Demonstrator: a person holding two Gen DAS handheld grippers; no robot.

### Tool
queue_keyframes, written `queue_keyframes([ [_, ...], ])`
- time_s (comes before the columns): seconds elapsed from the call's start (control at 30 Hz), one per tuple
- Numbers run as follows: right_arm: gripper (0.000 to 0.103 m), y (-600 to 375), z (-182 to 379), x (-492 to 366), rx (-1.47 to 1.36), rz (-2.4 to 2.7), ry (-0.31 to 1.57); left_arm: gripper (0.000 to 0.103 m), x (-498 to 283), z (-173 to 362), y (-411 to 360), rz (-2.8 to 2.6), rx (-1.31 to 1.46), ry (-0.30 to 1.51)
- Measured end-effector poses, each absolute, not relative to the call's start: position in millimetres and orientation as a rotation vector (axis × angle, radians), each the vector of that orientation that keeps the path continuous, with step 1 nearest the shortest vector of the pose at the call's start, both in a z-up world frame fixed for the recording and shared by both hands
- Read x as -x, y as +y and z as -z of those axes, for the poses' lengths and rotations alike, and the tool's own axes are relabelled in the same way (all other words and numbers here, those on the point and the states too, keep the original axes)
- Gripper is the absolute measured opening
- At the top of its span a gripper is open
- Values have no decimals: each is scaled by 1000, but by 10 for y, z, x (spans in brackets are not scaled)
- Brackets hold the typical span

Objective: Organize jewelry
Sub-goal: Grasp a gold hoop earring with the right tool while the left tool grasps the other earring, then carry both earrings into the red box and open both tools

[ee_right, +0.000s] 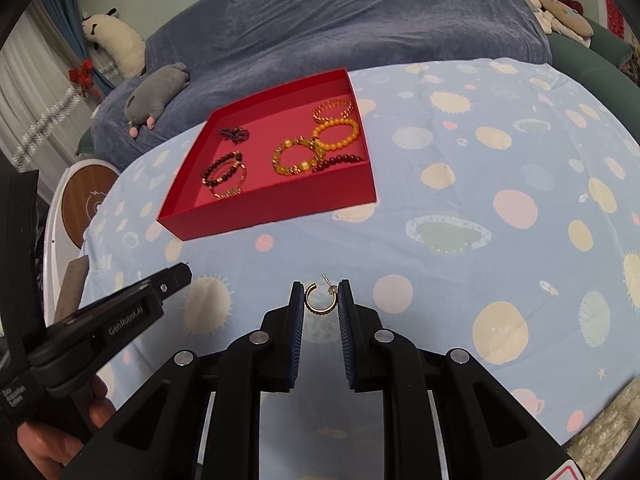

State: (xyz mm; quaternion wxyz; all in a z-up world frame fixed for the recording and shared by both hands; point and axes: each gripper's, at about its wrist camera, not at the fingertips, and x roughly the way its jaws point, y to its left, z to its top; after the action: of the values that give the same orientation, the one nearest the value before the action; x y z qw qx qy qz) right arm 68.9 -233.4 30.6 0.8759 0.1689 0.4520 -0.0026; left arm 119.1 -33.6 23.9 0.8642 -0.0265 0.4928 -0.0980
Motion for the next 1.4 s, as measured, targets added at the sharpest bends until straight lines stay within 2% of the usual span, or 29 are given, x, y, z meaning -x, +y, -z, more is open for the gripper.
queue_keyframes([
  [0.63,16,-2170,-828,-831,-299,-55,847,17,-1215,-692,-294,218,65,968],
  [1.4,16,-2180,-980,-1864,-239,-80,789,17,-2128,-928,-607,232,10,889],
])
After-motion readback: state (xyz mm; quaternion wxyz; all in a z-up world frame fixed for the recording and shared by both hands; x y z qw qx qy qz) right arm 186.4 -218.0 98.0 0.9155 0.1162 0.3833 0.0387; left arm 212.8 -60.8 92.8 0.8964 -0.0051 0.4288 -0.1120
